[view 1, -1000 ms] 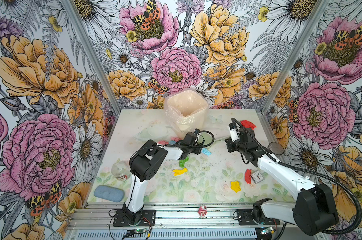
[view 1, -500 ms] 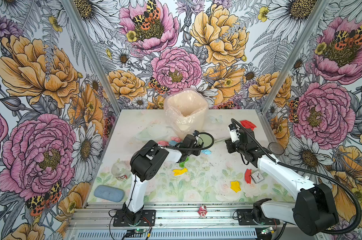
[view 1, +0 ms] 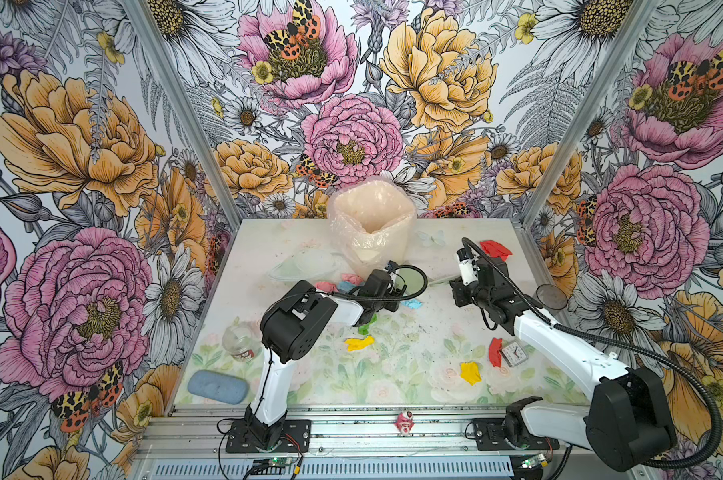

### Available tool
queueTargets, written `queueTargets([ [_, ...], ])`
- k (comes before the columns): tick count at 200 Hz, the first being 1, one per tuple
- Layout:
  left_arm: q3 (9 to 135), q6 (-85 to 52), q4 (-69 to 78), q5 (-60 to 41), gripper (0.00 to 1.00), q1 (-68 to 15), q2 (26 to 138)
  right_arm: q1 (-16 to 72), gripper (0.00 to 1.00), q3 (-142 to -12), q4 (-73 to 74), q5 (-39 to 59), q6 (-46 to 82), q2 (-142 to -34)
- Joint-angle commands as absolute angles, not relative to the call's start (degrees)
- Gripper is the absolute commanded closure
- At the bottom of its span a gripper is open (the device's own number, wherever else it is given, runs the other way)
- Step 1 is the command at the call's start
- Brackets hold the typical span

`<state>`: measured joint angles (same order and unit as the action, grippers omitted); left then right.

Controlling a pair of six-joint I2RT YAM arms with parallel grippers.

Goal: Sweep away the paper scraps from the table

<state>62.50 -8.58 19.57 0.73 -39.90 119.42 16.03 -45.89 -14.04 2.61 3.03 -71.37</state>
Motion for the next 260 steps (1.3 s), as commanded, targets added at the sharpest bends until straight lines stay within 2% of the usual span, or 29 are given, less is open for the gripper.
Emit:
queueTargets([
  [1, 62.5, -7.7, 21.1, 1.2, 0.49, -40.3, 120.4, 15.5, 1.0, -45.4, -13.3, 1.9, 3.5, -69.4],
  [260, 65.6, -5.1, 20.2, 0.3, 0.55, -40.6, 121.6, 14.8, 1.0, -44.8, -13.3, 2.9, 2.8, -69.0],
])
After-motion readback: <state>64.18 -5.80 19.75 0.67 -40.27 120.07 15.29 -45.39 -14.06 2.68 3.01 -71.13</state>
